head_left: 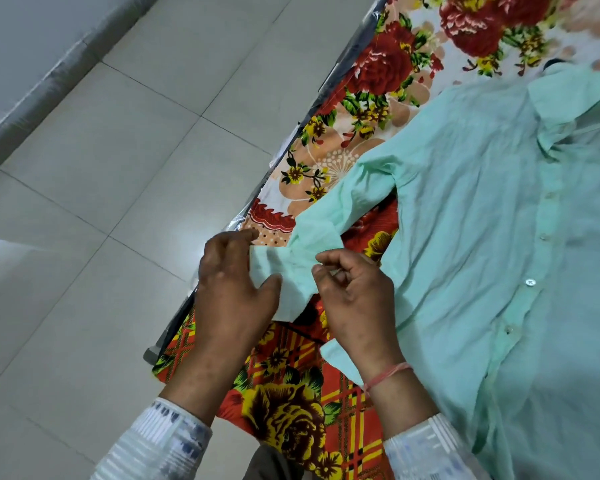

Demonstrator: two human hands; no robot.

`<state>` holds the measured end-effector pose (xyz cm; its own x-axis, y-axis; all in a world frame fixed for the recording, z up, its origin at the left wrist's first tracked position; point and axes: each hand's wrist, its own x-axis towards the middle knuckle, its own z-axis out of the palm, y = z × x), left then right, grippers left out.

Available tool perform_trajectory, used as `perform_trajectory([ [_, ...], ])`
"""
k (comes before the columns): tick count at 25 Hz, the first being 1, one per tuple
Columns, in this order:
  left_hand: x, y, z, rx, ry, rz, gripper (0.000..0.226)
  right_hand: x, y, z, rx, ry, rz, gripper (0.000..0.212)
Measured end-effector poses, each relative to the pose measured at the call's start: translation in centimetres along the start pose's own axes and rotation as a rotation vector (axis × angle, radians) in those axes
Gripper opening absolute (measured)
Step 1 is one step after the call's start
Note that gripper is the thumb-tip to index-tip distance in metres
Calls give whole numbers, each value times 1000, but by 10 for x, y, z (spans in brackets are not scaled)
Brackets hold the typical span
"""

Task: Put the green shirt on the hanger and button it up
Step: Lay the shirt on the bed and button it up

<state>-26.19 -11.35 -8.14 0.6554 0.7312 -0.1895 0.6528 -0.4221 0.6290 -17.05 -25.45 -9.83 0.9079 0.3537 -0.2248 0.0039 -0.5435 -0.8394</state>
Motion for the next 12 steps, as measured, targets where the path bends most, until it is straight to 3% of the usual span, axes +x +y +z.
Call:
perform_trajectory([
  [5,14,64,8,-157,-59,159,59,30,-17,-46,-3,139,-88,25],
  [12,34,217,97,-257,-235,329,48,100,18,-185,14,421,-46,28],
])
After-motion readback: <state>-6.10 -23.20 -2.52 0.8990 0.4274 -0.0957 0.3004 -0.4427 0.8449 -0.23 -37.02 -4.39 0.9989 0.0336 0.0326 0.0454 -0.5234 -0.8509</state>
